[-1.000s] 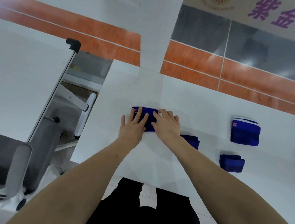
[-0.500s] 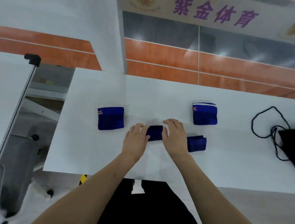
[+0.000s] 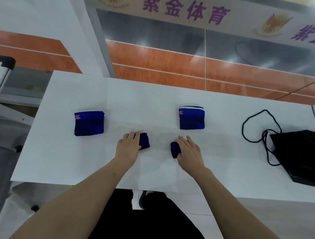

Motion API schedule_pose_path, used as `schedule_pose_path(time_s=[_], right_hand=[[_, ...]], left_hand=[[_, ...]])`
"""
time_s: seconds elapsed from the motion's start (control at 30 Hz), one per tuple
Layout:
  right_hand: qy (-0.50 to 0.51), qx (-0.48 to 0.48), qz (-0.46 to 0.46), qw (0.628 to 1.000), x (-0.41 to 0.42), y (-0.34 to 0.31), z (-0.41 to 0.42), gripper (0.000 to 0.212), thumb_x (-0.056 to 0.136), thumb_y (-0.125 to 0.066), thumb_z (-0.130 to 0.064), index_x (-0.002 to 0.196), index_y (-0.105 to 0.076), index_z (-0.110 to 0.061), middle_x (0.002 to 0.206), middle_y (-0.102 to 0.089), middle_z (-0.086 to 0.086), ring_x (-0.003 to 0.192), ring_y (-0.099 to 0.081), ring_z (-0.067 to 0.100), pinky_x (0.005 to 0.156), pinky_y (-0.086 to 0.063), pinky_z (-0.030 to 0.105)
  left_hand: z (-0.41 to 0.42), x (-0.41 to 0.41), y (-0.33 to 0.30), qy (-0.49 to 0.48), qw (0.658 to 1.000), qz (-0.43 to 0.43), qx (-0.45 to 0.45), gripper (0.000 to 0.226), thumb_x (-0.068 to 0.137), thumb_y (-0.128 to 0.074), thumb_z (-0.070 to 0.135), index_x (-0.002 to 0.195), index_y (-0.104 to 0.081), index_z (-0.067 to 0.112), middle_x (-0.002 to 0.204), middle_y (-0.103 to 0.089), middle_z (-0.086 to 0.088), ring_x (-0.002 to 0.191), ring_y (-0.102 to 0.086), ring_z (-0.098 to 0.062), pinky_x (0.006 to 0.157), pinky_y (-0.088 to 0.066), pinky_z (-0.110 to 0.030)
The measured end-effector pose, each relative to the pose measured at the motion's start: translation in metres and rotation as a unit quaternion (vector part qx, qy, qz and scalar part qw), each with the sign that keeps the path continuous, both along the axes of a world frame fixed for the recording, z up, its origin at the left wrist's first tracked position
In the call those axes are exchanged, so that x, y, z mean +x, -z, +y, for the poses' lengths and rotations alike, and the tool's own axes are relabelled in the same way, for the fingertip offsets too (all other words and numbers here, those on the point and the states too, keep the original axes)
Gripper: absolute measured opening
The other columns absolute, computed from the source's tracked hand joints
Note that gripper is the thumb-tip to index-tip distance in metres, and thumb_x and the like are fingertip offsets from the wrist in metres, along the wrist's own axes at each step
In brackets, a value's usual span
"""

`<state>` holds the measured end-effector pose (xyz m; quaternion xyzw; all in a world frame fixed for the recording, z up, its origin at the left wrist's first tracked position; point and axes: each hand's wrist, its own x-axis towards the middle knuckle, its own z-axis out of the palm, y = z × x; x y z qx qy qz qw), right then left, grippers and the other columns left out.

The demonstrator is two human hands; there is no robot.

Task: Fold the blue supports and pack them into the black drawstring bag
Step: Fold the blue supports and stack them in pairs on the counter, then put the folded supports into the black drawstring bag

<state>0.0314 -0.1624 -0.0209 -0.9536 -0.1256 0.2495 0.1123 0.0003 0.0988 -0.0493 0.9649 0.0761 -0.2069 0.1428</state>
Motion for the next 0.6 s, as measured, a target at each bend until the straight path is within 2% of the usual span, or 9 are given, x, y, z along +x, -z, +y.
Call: schedule_pose_path(time_s=[0.13, 0.33, 0.47, 0.6], right_hand=[[-0.011, -0.001, 0.011, 1.0, 0.0, 0.012, -0.006, 0.064, 0.096, -0.059, -0.01, 0.153, -0.034, -0.027, 0.161, -0.034, -0.009, 0.15, -0.023, 0.022, 0.114, -0.034, 0.042], [-0.019, -0.053, -0.018, 0.998, -0.007, 0.02, -0.01, 0.058, 0.094, -0.066, -0.023, 0.146, -0.039, -0.023, 0.143, -0.048, 0.002, 0.125, -0.047, 0.028, 0.107, -0.037, 0.04], [0.018, -0.029, -0.016, 0.999, -0.022, 0.024, -0.011, 0.05, 0.093, -0.066, -0.021, 0.137, -0.042, -0.024, 0.129, -0.051, 0.005, 0.109, -0.054, 0.027, 0.095, -0.043, 0.038], [0.111, 0.043, -0.006, 0.993, -0.038, 0.013, -0.016, 0.041, 0.096, -0.061, -0.023, 0.133, -0.044, -0.024, 0.121, -0.057, 0.002, 0.108, -0.053, 0.026, 0.092, -0.042, 0.04]], left_hand=[[-0.017, -0.01, 0.001, -0.006, 1.0, 0.017, 0.012, 0.059, 0.097, -0.06, 0.032, 0.148, -0.035, 0.019, 0.129, -0.048, -0.008, 0.111, -0.049, -0.026, 0.083, -0.05, -0.036], [-0.037, -0.03, -0.004, -0.022, 0.998, 0.034, 0.048, 0.065, 0.095, -0.062, 0.041, 0.147, -0.032, 0.015, 0.12, -0.054, -0.009, 0.108, -0.048, -0.025, 0.079, -0.046, -0.03], [-0.045, -0.04, -0.008, -0.005, 0.998, 0.044, 0.045, 0.059, 0.096, -0.059, 0.039, 0.145, -0.033, 0.017, 0.12, -0.056, -0.006, 0.107, -0.052, -0.024, 0.079, -0.04, -0.031], [-0.054, -0.046, -0.017, -0.016, 0.999, 0.026, -0.012, 0.05, 0.1, -0.054, 0.03, 0.144, -0.034, 0.015, 0.12, -0.051, -0.008, 0.101, -0.056, -0.025, 0.077, -0.045, -0.035]])
